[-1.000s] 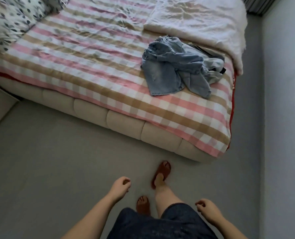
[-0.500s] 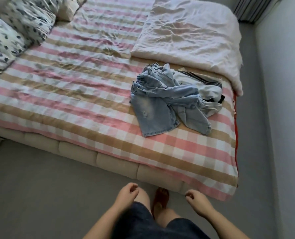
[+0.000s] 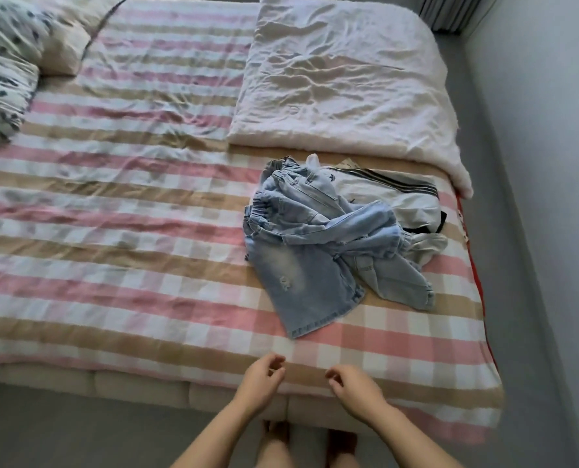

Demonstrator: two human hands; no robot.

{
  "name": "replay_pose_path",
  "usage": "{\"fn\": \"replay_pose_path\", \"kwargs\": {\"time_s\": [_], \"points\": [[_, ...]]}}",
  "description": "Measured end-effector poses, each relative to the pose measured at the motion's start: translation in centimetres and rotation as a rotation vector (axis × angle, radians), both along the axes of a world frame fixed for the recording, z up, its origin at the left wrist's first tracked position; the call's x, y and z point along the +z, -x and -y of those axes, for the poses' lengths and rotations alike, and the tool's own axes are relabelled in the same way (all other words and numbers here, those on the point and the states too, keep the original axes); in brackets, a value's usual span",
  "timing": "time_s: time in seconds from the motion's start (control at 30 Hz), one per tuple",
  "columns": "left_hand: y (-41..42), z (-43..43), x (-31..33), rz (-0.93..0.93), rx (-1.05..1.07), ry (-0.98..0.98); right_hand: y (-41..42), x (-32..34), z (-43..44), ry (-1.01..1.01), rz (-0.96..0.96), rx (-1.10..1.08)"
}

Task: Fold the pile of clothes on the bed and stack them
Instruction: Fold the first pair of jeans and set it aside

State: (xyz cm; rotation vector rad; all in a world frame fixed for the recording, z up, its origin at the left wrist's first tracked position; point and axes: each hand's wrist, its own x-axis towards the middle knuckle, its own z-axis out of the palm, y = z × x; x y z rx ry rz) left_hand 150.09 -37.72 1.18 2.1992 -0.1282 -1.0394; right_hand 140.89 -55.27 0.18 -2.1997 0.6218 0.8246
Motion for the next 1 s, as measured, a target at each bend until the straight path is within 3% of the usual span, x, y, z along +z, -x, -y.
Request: {"fn": "replay_pose_path", "kwargs": {"time_s": [0.4, 0.5, 0.6, 0.7, 0.77, 0.87, 1.0], "points": [[-18.7, 8.3, -6.4, 0.252, -0.011, 0.091, -20.2, -3.3, 7.7, 0.157, 0.465, -0.117], [-23.0, 10.4, -9.5, 0.191, 0.247, 0.109, -24.5, -5.8, 9.2, 0.329, 0.512, -0.028], [-25.7, 12.5, -12.3, -0.012, 0.523, 0.196, -26.6, -8.0, 10.3, 0.462, 0.367, 0.118], [-27.1, 14.2, -13.7, -0.233, 0.864, 0.317, -26.9, -8.8, 11.6, 0.555, 0.469, 0.032], [-27.7, 14.9, -13.5, -0.279, 1.046, 0.376, -26.8, -8.2, 12.7, 0.533, 0.524, -0.043], [-27.7, 16.2, -11.9, -0.183, 0.996, 0.443, -25.8, -6.7, 14.9, 0.36, 0.551, -0.212], [-28.0, 19.4, -8.5, -0.09, 0.687, 0.567, -24.4, -4.3, 17.8, 0.264, 0.66, -0.498]]}}
